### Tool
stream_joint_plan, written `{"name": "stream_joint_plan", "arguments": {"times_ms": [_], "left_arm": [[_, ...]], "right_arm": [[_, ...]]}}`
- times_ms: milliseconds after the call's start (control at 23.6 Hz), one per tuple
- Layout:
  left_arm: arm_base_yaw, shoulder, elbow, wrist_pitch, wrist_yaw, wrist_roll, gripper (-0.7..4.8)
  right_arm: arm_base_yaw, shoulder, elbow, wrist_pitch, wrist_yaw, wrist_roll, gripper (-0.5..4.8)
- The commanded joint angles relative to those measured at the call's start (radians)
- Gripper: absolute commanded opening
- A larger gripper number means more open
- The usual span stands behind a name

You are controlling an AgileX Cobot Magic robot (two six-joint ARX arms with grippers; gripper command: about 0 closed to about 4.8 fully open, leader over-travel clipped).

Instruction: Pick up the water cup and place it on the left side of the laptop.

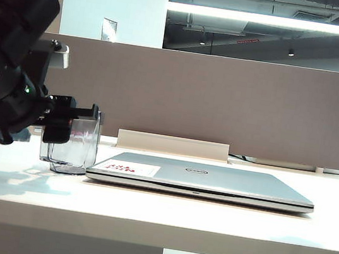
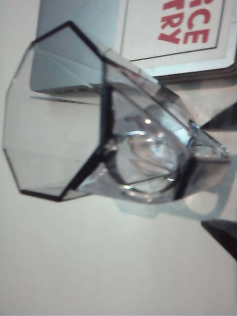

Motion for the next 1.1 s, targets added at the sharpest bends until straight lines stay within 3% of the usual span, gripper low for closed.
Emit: {"name": "stream_joint_plan", "arguments": {"times_ms": [42, 636, 933, 1103], "left_arm": [[0.002, 0.000, 0.013, 0.012, -0.063, 0.001, 2.19], [0.087, 0.011, 0.013, 0.020, -0.090, 0.003, 2.09], [0.193, 0.011, 0.021, 0.020, 0.080, 0.013, 2.06], [0.202, 0.011, 0.026, 0.020, 0.135, 0.036, 2.06]], "right_arm": [[0.000, -0.003, 0.002, 0.021, 0.003, 0.000, -0.08], [0.000, -0.003, 0.002, 0.024, 0.003, -0.003, -0.08], [0.000, -0.002, 0.002, 0.025, 0.003, -0.002, -0.08], [0.000, -0.002, 0.002, 0.025, 0.003, -0.002, -0.08]]}}
